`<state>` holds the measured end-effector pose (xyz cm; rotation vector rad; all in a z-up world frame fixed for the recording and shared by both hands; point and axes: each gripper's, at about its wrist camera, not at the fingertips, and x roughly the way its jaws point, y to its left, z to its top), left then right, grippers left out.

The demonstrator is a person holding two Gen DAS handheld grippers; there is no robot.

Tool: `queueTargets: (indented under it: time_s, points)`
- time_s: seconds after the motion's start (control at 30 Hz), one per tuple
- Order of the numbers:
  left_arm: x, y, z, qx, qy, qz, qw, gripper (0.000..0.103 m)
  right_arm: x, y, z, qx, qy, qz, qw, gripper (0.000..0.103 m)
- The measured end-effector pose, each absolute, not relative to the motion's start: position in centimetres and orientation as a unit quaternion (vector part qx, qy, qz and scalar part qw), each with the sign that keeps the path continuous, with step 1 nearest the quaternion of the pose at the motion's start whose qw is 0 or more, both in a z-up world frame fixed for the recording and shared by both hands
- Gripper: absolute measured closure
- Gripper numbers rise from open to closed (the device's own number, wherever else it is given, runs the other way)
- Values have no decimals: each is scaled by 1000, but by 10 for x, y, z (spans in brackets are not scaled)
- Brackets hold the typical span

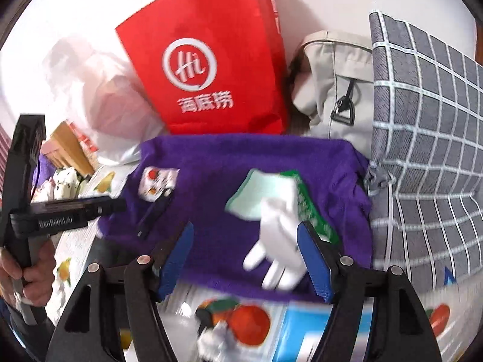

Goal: Organize soft objects
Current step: 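Lower both grippers over the towel and open them to release glove and strap, then grasp the yellow zippered bag with the right gripper while the left reaches toward the white sponge block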

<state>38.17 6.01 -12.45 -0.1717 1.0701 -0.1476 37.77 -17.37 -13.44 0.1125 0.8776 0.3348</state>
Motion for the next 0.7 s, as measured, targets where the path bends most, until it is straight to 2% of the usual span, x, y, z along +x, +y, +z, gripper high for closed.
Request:
queueTargets:
  time_s: [0.17,0.23,0.37,0.4,0.53,0.57,0.67,0.7]
  points:
    - [350,57,-112,-79,498,-80,860,52,322,-180,-129,55,415,171,892,34]
    - [335,56,-110,-75,495,-79,862,52,300,-182,-132,51,415,165,893,42]
    - [308,53,-111,-66,491,-78,865,52,261,-189,-148,63,437,155,884,72]
    - [301,53,-112,-65,491,-77,865,52,256,-189,-152,66,443,158,880,74]
    - [275,54,-118,-65,493,-75,864,52,225,-188,-164,73,458,168,870,73]
    - [270,54,-119,-65,493,-75,864,52,218,-187,-166,76,458,175,868,69]
    - [250,53,-124,-66,494,-81,863,52,204,-179,-169,79,456,191,865,48]
    - [243,53,-125,-66,494,-82,863,52,200,-173,-171,68,455,189,868,46]
